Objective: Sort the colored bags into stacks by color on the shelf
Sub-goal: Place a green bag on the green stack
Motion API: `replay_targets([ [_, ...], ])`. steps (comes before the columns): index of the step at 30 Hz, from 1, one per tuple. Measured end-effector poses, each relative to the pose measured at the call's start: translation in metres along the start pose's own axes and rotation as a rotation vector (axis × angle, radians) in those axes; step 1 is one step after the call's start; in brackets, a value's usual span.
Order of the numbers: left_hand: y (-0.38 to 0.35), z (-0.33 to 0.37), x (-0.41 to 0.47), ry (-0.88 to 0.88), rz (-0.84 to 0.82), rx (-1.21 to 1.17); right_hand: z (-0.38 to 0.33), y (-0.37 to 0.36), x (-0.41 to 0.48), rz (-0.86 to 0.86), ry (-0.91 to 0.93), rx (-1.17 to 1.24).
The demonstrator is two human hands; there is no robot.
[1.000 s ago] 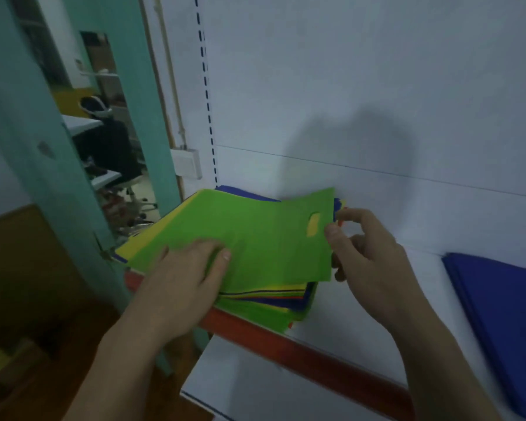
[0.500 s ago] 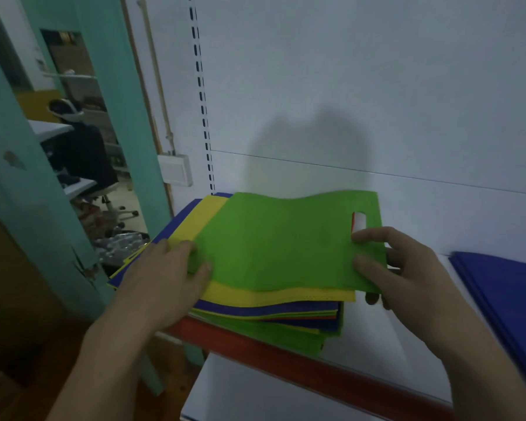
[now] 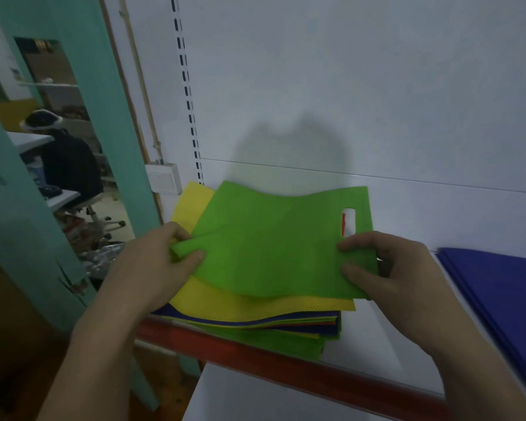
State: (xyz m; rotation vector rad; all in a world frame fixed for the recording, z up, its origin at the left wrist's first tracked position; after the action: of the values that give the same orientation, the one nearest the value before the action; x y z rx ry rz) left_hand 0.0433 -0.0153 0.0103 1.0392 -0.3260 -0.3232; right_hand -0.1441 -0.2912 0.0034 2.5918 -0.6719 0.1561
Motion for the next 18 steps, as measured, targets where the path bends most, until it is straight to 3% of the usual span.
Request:
replay_targets([
  [5,0.020,0.008,-0.016,-0.127,0.190,-0.314,-0.001,0.012,-0.007,0.051,0.029,0.055],
  [9,0.020,0.026,-0.028,-0.184,0.148,-0.594,0.004,0.037,-0.020,0.122,0.027,0.193],
  [18,-0.009,0.150,-0.074,-0.397,0.099,-0.649,0.037,0.151,-0.098,0.291,0.021,0.329],
])
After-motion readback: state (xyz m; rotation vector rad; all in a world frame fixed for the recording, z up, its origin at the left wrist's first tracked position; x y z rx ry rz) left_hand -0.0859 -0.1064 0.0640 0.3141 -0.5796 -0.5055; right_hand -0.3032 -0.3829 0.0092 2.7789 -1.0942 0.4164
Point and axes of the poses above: each hand's wrist, its own x-axis towards the middle knuckle, its own y-axis out of the back of the hand, z = x × y, the point moved 9 cm from there along x, towards the middle knuckle, and after that the axes turned 7 degrees about -z, right-handed, at the moved point
